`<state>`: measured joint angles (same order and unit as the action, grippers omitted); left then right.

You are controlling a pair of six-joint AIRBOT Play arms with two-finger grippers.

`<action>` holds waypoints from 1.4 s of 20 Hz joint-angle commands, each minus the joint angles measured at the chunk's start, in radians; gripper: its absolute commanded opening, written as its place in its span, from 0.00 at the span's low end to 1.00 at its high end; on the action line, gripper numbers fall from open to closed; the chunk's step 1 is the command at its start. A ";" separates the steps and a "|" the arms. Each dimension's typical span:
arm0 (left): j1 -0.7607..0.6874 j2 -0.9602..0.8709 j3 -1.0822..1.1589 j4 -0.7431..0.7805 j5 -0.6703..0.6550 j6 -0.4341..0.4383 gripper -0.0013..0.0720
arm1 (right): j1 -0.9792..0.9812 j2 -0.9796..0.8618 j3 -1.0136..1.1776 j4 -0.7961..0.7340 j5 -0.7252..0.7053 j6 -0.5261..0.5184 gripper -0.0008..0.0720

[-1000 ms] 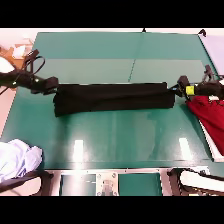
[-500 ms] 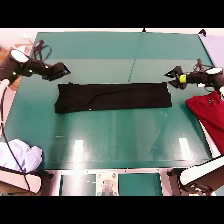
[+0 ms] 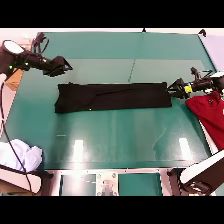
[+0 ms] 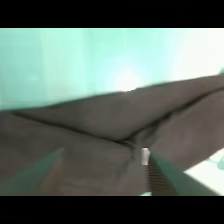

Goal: Fold the shirts.

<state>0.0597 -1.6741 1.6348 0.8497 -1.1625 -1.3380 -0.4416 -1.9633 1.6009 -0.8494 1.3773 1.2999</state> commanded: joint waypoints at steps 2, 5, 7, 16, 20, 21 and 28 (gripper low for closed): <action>-0.092 -0.005 -0.004 -0.027 0.024 0.045 0.20 | 0.035 -0.057 0.005 -0.011 0.028 -0.030 0.34; -0.197 -0.039 -0.007 -0.058 0.098 0.057 0.05 | 0.033 -0.055 0.056 -0.003 0.053 -0.029 0.03; -0.267 -0.093 -0.007 -0.122 0.162 0.058 0.05 | 0.034 -0.033 0.108 -0.003 0.121 -0.024 0.03; -0.620 -0.367 0.067 -0.266 0.399 0.031 0.05 | 0.085 0.338 0.201 0.099 0.282 -0.003 0.03; -0.693 -0.435 0.137 -0.290 0.418 0.026 0.05 | 0.106 0.439 0.235 0.142 0.281 -0.002 0.03; -0.702 -0.450 0.156 -0.290 0.416 0.024 0.06 | 0.109 0.449 0.241 0.143 0.281 -0.002 0.03; -0.582 -0.435 0.324 -0.201 0.115 0.000 0.05 | 0.134 0.453 0.238 0.144 0.281 0.042 0.03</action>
<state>-0.5823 -2.1201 1.8832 0.5892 -0.8696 -1.3331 -0.3237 -1.5181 1.8370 -0.7124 1.6581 1.3155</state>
